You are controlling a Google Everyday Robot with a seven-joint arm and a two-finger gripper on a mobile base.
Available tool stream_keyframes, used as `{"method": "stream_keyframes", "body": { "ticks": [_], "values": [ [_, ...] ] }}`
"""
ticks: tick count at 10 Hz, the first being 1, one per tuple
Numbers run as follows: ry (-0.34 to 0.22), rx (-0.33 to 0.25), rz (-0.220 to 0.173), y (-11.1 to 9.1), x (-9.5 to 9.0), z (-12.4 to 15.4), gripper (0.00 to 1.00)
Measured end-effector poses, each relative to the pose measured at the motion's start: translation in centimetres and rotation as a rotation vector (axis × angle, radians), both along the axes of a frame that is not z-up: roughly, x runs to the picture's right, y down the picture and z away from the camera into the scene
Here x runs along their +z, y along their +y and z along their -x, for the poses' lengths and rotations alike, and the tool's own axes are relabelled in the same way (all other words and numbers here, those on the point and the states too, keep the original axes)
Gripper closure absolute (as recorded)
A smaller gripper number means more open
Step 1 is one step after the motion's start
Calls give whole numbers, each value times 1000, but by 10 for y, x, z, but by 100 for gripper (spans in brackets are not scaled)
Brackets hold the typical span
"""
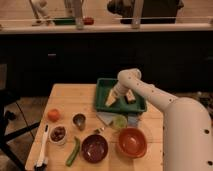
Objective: Place banana in table surface
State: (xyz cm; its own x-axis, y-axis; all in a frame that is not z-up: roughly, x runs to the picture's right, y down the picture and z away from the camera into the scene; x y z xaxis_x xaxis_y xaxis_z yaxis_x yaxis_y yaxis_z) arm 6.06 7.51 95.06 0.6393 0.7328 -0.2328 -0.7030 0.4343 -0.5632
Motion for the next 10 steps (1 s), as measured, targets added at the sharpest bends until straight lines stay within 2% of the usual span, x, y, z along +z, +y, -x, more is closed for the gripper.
{"method": "stream_keyframes", "body": {
  "ticks": [5,10],
  "values": [
    [-32,2,-29,-9,9,23,20],
    [-12,-4,-46,-7,18,30,20]
  ]
}}
